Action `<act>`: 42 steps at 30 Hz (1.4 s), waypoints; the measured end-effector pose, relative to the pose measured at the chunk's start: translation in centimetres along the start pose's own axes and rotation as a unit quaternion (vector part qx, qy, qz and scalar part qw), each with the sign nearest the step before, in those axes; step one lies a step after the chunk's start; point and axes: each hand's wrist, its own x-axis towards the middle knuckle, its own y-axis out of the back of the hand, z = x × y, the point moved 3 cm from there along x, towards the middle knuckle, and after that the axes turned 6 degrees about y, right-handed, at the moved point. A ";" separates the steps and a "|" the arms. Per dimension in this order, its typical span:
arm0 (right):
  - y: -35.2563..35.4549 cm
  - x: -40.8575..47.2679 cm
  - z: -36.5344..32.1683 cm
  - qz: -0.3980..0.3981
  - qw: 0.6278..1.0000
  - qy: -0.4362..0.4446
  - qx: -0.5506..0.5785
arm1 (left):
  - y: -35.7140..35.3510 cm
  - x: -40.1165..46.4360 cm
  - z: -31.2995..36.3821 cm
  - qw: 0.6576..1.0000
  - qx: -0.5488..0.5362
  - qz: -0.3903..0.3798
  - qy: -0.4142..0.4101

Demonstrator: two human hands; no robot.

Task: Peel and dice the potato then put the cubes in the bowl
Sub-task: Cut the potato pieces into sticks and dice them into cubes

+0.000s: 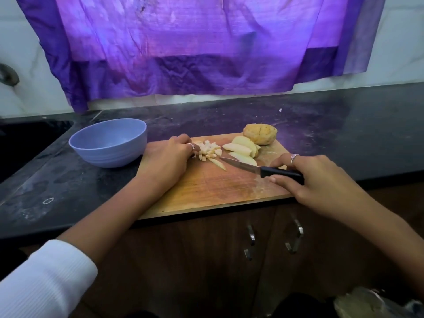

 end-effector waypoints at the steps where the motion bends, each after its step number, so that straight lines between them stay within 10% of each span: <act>1: 0.0 0.0 0.1 0.009 1.000 -0.002 0.008 | 0.2 -0.2 0.6 1.000 0.013 -0.001 -0.019; 7: 0.6 -0.6 1.0 0.070 0.996 -0.025 0.059 | 1.3 -1.1 5.1 0.987 -0.077 0.010 -0.141; 23: -0.8 -3.8 -1.7 0.184 0.980 0.014 0.075 | 1.9 -4.3 5.0 0.990 -0.114 0.034 0.071; 30: -1.8 -2.0 -3.3 0.046 0.999 -0.022 0.006 | 1.7 -3.9 5.7 0.974 -0.174 0.033 0.140; 42: -2.6 -1.1 -3.7 0.027 0.999 0.000 0.028 | 0.7 -3.9 5.8 0.956 -0.227 0.053 0.176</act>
